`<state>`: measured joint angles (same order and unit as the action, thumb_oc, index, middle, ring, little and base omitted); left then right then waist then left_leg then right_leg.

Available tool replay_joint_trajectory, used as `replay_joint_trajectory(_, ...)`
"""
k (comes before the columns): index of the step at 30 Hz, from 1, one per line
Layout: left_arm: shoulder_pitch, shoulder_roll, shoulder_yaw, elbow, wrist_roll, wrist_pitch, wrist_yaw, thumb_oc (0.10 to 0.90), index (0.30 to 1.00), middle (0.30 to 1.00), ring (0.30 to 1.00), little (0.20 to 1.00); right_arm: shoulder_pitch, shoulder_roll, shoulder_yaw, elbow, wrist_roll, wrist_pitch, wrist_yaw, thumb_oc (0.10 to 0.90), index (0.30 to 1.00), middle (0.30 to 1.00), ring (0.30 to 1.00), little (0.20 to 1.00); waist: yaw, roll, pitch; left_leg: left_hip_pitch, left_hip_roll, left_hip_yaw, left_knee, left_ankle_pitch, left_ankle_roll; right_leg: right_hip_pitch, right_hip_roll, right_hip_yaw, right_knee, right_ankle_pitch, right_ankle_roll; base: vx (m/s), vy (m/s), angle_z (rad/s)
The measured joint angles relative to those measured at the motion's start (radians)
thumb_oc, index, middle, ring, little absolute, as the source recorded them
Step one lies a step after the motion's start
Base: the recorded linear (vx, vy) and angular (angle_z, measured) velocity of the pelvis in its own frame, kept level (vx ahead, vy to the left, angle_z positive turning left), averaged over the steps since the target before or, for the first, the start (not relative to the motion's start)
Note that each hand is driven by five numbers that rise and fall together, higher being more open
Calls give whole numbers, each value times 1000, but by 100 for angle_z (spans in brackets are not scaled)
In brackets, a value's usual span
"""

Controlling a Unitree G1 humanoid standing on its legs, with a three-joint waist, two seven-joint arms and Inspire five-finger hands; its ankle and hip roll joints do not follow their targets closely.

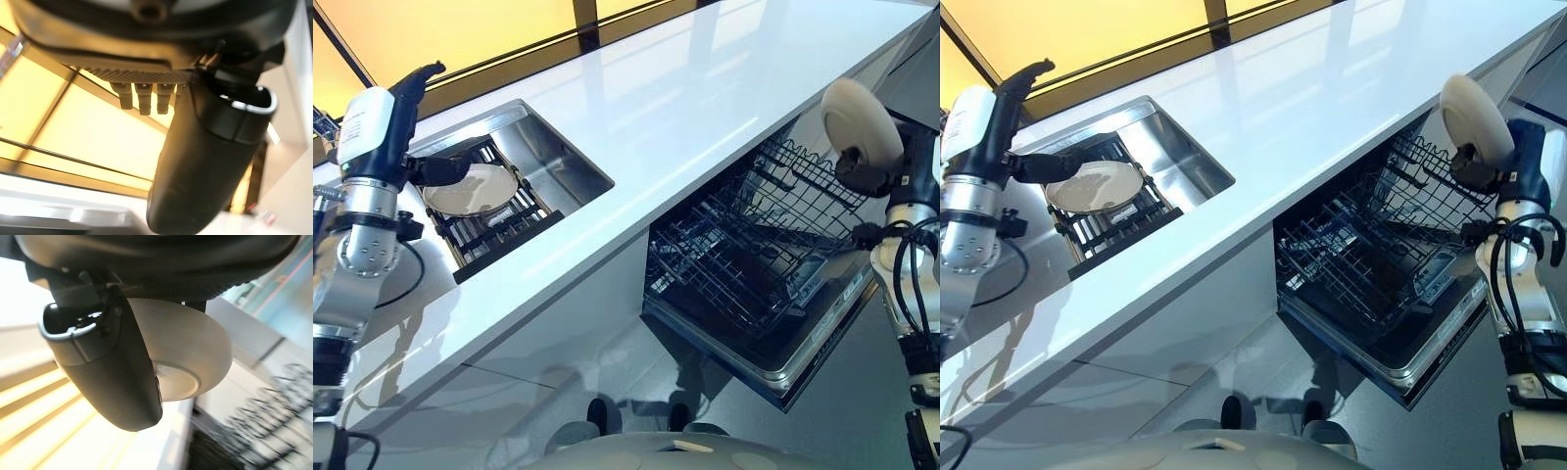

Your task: Pick up plates and place into dishwasher.

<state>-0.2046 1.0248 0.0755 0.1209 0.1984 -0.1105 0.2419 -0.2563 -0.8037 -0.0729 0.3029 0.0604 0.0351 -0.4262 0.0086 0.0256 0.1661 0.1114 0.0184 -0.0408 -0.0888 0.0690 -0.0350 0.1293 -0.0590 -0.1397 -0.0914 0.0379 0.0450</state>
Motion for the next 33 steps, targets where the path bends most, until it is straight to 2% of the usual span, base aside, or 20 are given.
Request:
replay_joint_trajectory(7,16,16,9,52,0,1,-59,800,900,900,900,900,1,5,19,88,21,10,26,100,300,300,300,200,37,25,15,-1,-2,-1,1,0,0,-1,-1,-8,0,-2,1,49,-2,1)
replay_joint_trajectory(16,34,41,8,52,-2,-4,-196,800,900,900,900,900,-18,5,99,174,16,46,94,100,300,300,300,200,73,31,20,-3,-4,-12,1,1,0,2,-3,-17,0,-6,3,55,9,4)
replay_joint_trajectory(25,30,63,-13,50,-45,-23,-365,800,900,900,900,900,-110,3,203,291,-42,165,187,100,300,300,300,200,75,48,53,-19,-9,-33,1,7,2,-2,-7,-45,0,-8,4,43,14,8)
replay_joint_trajectory(30,8,79,-63,32,-62,-20,-407,800,900,900,900,900,-155,-1,221,354,-67,239,236,100,300,300,300,200,77,50,78,-33,-13,-42,1,8,3,-10,-12,-63,0,-10,6,9,4,7)
replay_joint_trajectory(33,-59,95,-131,12,-65,1,-431,800,900,900,900,900,-198,-6,267,365,-73,265,263,100,300,300,300,200,75,49,86,-51,-21,-43,8,10,6,-21,-19,-68,1,-10,6,-12,2,6)
